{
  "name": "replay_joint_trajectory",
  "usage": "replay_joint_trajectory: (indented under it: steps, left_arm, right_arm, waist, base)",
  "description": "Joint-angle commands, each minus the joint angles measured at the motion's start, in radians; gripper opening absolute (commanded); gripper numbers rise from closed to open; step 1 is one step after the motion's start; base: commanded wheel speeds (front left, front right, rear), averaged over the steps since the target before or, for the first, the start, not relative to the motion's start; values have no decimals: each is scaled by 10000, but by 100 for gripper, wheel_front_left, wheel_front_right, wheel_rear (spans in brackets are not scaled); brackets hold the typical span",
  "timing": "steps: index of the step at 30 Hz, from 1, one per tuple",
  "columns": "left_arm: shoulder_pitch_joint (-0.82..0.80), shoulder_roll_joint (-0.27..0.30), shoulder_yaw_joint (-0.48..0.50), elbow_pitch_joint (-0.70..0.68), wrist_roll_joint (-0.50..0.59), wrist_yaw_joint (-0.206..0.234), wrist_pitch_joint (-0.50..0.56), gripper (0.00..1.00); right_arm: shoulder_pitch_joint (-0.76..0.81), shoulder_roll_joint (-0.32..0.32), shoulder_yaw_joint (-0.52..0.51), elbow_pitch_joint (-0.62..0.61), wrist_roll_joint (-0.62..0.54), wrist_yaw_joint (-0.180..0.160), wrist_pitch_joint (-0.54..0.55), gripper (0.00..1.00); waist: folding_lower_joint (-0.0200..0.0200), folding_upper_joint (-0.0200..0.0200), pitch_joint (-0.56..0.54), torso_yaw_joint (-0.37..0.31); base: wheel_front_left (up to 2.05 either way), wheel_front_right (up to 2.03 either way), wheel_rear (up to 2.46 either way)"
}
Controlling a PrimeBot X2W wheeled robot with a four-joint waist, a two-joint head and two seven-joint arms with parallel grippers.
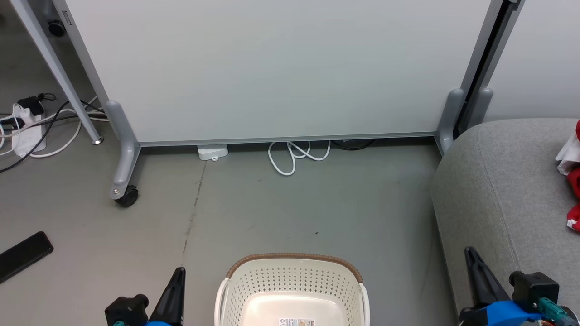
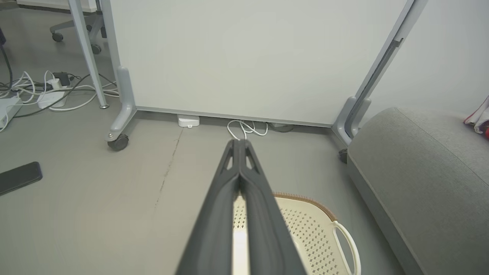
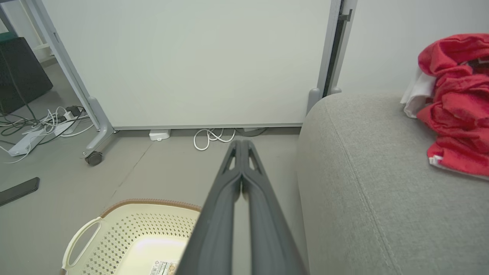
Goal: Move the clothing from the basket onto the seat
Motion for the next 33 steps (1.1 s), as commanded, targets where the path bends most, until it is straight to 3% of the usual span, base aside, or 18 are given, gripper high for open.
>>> replay_joint_trajectory:
  steps: [1,33]
  left_arm:
    - [-128,21,70,-134,-232,0,66,0]
    - [-473,-355,1299,-992,-4928,-8,1450,0]
  right_arm:
    - [-106,-19,-53,-62,289,0,97,0]
    - [-558,-58,-54,-220,6119,1,1086,0]
  waist:
    - [-1,0,1,-10]
    - [-1,0,66,-302]
  base:
    - [0,0,0]
    - [0,0,0]
